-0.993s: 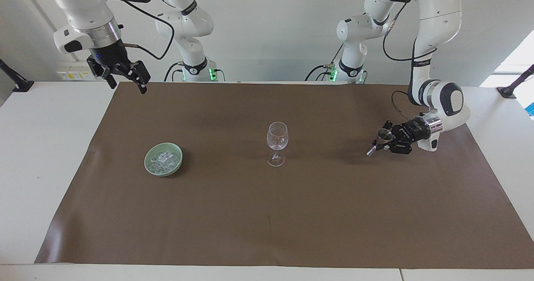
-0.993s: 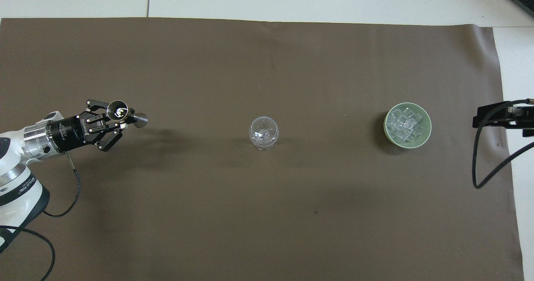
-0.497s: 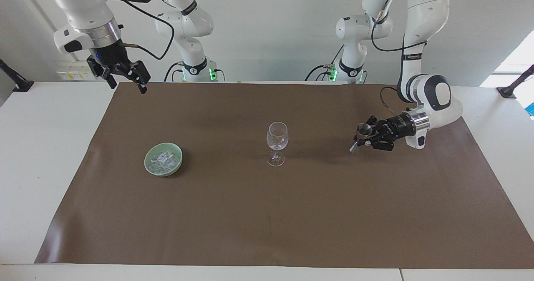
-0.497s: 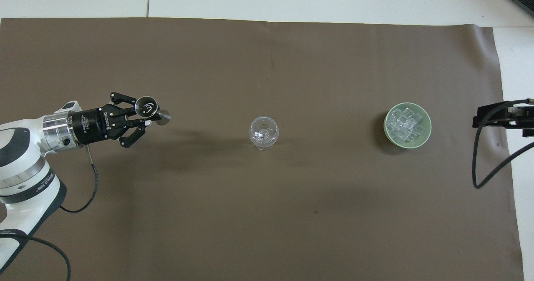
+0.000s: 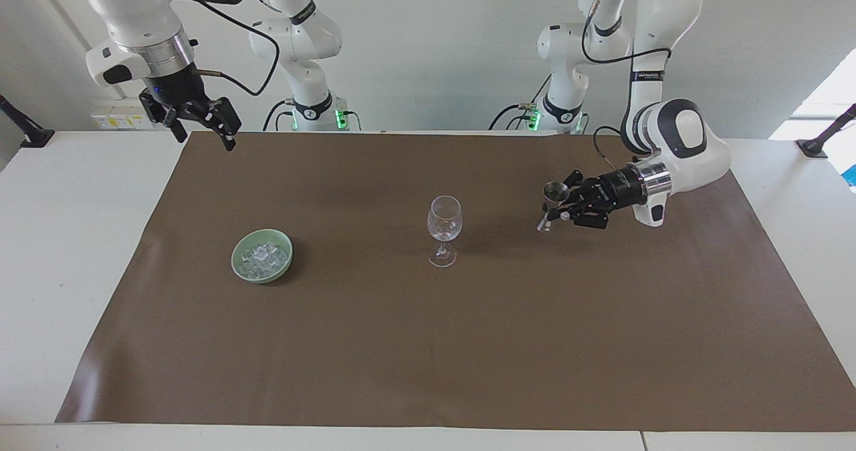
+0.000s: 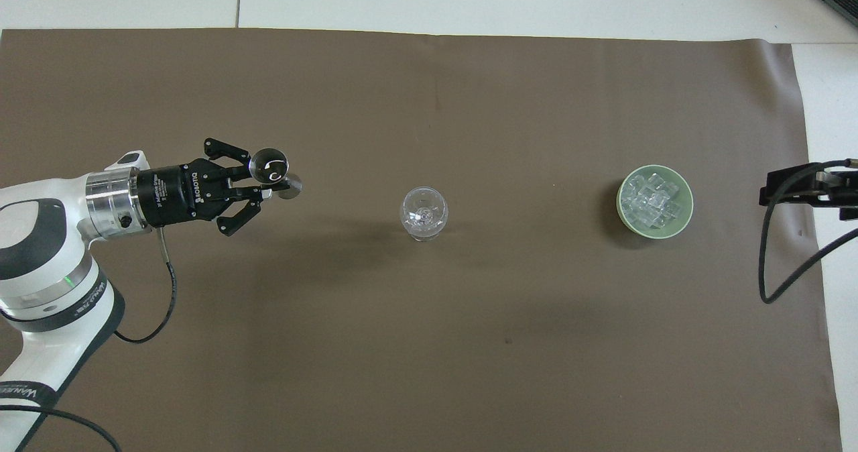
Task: Pour wine and add ice with both arms
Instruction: 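Carry the jigger with the left gripper over the clear glass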
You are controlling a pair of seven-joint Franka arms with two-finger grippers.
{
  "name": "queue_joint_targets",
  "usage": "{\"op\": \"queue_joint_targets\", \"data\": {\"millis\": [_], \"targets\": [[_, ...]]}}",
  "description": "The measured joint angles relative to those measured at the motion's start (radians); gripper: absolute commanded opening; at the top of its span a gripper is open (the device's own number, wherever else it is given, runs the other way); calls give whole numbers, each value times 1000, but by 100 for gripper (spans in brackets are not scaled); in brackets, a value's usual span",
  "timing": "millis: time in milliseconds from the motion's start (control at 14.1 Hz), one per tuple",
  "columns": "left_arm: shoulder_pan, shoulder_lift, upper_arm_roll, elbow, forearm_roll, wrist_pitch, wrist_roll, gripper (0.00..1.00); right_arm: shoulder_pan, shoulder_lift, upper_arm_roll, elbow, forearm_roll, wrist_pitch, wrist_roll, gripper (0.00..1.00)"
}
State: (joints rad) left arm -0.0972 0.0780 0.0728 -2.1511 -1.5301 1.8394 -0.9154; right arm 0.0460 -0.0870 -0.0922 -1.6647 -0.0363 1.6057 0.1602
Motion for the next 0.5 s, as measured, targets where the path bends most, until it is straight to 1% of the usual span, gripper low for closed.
{"op": "queue_joint_targets", "data": {"millis": [142,497], "targets": [[-27,-18,0,5,0,33,-33,0,0,0,0,0,0,0,0,100],[-150,-52,-3,35,0,193,-152,0,0,0,0,0,0,0,0,100]]}}
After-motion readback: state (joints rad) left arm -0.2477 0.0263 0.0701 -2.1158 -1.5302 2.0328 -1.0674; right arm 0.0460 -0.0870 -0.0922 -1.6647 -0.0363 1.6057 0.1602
